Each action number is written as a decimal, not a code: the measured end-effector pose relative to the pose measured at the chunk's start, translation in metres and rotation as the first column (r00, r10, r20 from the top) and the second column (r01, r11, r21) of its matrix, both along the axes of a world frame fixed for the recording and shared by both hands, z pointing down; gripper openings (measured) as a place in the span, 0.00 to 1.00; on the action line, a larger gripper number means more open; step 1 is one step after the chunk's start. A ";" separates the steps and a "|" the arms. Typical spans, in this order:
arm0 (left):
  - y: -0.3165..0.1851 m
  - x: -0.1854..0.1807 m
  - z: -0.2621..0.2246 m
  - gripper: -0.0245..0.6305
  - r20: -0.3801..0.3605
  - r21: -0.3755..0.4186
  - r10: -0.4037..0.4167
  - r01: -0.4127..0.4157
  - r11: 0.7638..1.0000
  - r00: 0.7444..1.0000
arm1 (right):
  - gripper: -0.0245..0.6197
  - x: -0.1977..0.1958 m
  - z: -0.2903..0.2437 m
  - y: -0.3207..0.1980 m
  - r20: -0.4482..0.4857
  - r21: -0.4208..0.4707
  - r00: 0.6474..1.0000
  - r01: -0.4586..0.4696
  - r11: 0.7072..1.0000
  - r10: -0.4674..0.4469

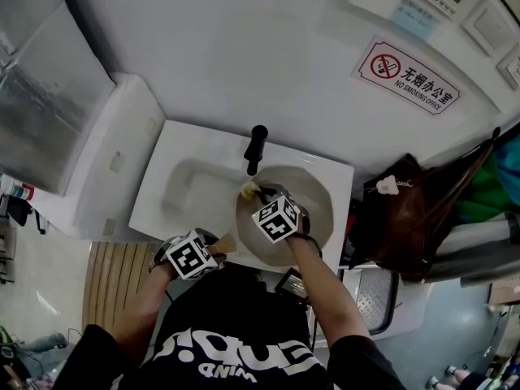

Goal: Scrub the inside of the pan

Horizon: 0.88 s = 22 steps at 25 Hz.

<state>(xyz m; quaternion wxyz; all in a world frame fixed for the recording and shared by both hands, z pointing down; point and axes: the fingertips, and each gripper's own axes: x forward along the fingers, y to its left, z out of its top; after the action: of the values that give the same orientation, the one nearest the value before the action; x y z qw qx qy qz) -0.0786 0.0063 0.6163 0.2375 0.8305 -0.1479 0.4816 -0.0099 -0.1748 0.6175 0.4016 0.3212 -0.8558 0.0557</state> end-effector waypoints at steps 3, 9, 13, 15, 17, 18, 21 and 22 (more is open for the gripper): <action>0.000 0.000 0.000 0.30 -0.001 -0.009 0.000 0.000 1.000 1.000 | 0.10 0.012 0.001 -0.015 -0.019 0.008 0.999 -0.031 0.999 0.031; 0.000 -0.001 0.001 0.30 -0.007 -0.015 -0.004 0.004 1.000 1.000 | 0.10 0.040 0.002 -0.046 -0.061 0.025 0.993 -0.104 0.994 0.106; 0.001 -0.002 0.002 0.30 -0.008 -0.019 -0.006 0.006 1.000 1.000 | 0.10 0.058 0.003 -0.060 -0.111 0.043 0.986 -0.123 0.991 0.127; 0.001 -0.002 0.003 0.30 -0.009 -0.019 -0.007 0.006 1.000 1.000 | 0.10 0.069 0.005 -0.064 -0.148 0.051 0.980 -0.126 0.991 0.133; 0.000 -0.002 0.003 0.30 -0.008 -0.020 -0.007 0.007 1.000 1.000 | 0.10 0.082 0.006 -0.068 -0.191 0.061 0.971 -0.132 0.989 0.141; 0.000 -0.002 0.003 0.30 -0.008 -0.021 -0.008 0.008 1.000 1.000 | 0.10 0.089 0.007 -0.069 -0.211 0.065 0.967 -0.135 0.989 0.146; 0.001 -0.003 0.004 0.30 -0.009 -0.025 -0.013 0.013 1.000 1.000 | 0.10 0.110 0.008 -0.068 -0.257 0.074 0.952 -0.154 0.985 0.168; 0.001 -0.003 0.004 0.30 -0.009 -0.026 -0.015 0.014 1.000 1.000 | 0.10 0.118 0.008 -0.068 -0.267 0.077 0.947 -0.163 0.984 0.178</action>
<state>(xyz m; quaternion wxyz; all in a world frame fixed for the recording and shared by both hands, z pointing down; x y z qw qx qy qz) -0.0818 0.0074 0.6207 0.2526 0.8284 -0.1465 0.4780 0.1076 -0.2424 0.6252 0.5004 0.4093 -0.7626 0.0226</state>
